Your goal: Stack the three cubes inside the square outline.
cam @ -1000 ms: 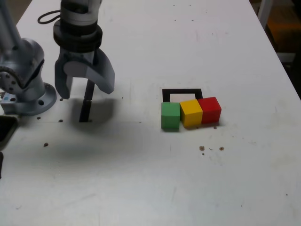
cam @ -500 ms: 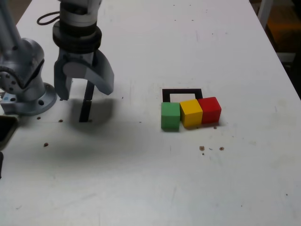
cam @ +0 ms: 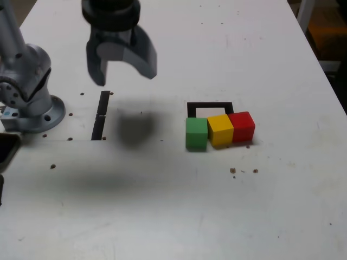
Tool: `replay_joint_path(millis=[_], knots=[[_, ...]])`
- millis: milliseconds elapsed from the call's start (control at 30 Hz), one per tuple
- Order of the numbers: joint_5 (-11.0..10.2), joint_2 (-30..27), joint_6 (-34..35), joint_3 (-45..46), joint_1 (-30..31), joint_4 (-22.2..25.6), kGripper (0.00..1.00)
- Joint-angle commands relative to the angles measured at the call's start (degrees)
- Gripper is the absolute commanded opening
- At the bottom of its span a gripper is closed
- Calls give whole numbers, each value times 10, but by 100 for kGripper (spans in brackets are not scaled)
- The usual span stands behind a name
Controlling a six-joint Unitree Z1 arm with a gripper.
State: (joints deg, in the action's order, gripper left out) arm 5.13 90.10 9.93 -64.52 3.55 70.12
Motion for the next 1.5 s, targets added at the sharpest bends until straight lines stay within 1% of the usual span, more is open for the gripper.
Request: replay_joint_path(millis=[0,133,233,433,533,633,767,900,933,1167,1300,1400,1467], knots=[[-3,12,-12,-44,0,22,88],[0,35,-33,-117,1,64,88],[11,57,-46,-162,1,82,88],[44,114,-66,-231,6,88,88],[57,146,-76,-271,14,93,88],[65,178,-93,-311,25,100,88],[64,210,-130,-349,35,105,88],[49,231,-180,-369,44,107,88],[38,237,-203,-376,48,111,88],[-17,255,-303,-392,65,123,88],[-43,262,-361,-397,72,115,88],[-69,270,-432,-405,87,98,88],[-83,274,-460,-411,98,90,88]])
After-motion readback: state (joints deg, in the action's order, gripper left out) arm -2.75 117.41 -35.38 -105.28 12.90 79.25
